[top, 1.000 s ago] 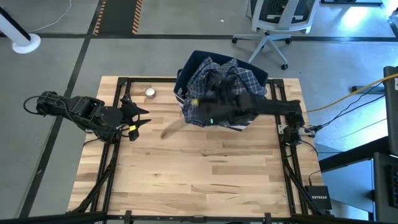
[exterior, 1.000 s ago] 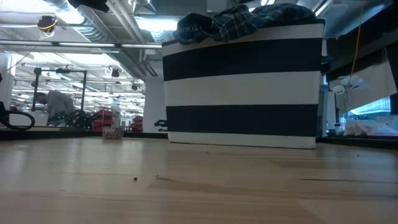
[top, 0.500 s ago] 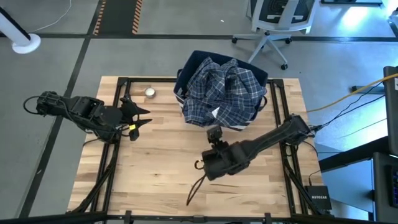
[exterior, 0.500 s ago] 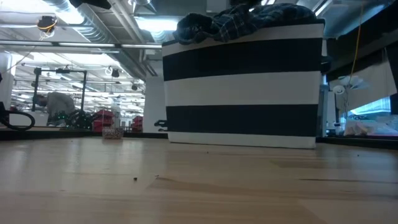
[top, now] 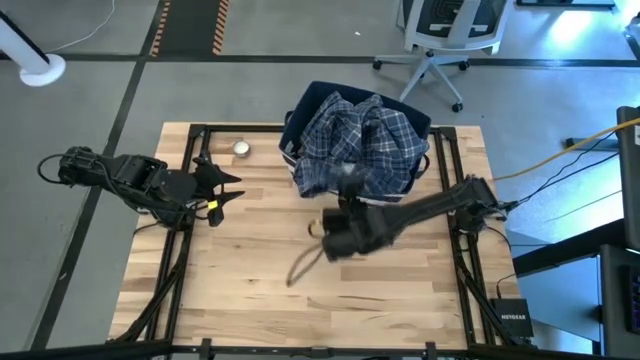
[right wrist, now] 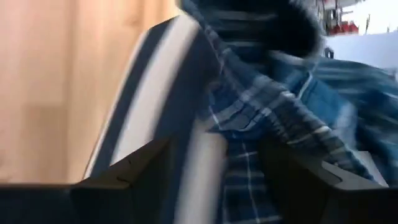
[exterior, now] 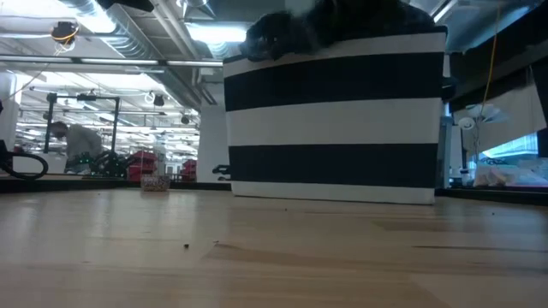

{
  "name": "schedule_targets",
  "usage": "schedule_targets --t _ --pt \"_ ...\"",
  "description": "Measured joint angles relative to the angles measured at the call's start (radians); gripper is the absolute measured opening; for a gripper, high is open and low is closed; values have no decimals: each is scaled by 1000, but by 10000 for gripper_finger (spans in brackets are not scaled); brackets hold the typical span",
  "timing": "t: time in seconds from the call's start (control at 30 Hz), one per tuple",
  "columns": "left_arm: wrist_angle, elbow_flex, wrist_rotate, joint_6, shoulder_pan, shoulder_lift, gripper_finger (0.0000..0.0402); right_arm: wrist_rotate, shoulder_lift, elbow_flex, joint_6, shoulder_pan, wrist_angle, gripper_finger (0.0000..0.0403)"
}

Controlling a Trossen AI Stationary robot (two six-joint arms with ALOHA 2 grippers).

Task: Sort clothes
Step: Put the blue and white pants into the blue laundry organizer

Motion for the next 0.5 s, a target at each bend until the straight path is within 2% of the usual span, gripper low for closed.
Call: schedule_targets --t 0.23,0.5 --pt "-1 0 0 -5 0 0 158 22 -44 204 -10 -168 -12 253" --pt "-2 0 1 -5 0 0 158 -164 -56 307 -12 -419 2 253"
